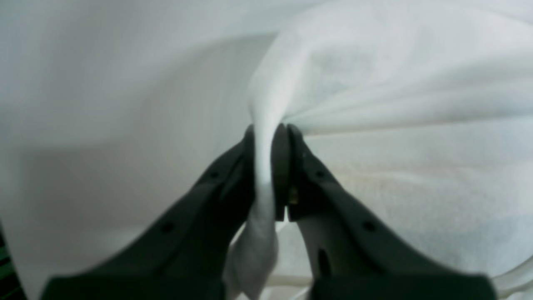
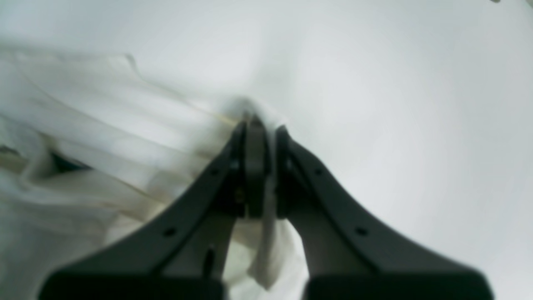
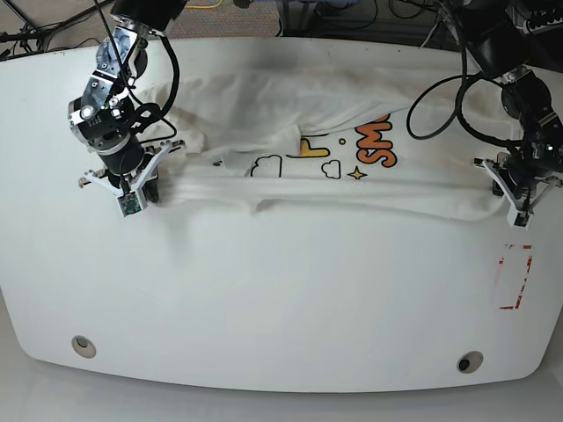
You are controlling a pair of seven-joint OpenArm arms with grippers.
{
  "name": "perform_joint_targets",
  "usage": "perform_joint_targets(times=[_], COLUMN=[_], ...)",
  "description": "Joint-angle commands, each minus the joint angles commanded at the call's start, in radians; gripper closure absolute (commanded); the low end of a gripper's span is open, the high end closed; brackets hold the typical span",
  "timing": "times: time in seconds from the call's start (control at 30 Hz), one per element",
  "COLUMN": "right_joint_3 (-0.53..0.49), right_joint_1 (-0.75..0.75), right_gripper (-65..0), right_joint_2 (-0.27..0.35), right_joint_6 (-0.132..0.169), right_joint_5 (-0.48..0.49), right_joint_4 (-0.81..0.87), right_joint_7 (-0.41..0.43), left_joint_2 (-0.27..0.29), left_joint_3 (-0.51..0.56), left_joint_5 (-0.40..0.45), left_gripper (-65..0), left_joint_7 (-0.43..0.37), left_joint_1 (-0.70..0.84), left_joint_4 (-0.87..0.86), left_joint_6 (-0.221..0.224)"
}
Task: Fold the T-shirt properly
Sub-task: 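Lift and fold the shirt with both grippers toward the robot's base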
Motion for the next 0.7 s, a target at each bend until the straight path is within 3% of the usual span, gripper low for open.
perform_joint_targets(times=[0.27,0.47,0.7], right_joint_3=[0.009,0.084,0.133], right_joint_1=[-0.057,-0.114,-0.175], right_gripper=[0.0,0.0,0.0], right_joint_2=[-0.021,-0.032,-0.032], right_joint_6=[0.0,0.0,0.0], right_joint_5=[0.015,0.127,0.192], right_joint_4=[0.018,0.02,0.02], right_joint_7=[-0.021,-0.025,-0.025], left_joint_2=[0.0,-0.003,-0.034], left_joint_3=[-0.002,-0.005,-0.025], left_joint_5=[0.0,0.0,0.0], left_gripper=[0.0,0.0,0.0], left_joint_7=[0.0,0.0,0.0], left_joint_1=[0.057,0.106,0.164], left_joint_4=[0.124,0.169,0.186], left_joint_6=[0.0,0.0,0.0])
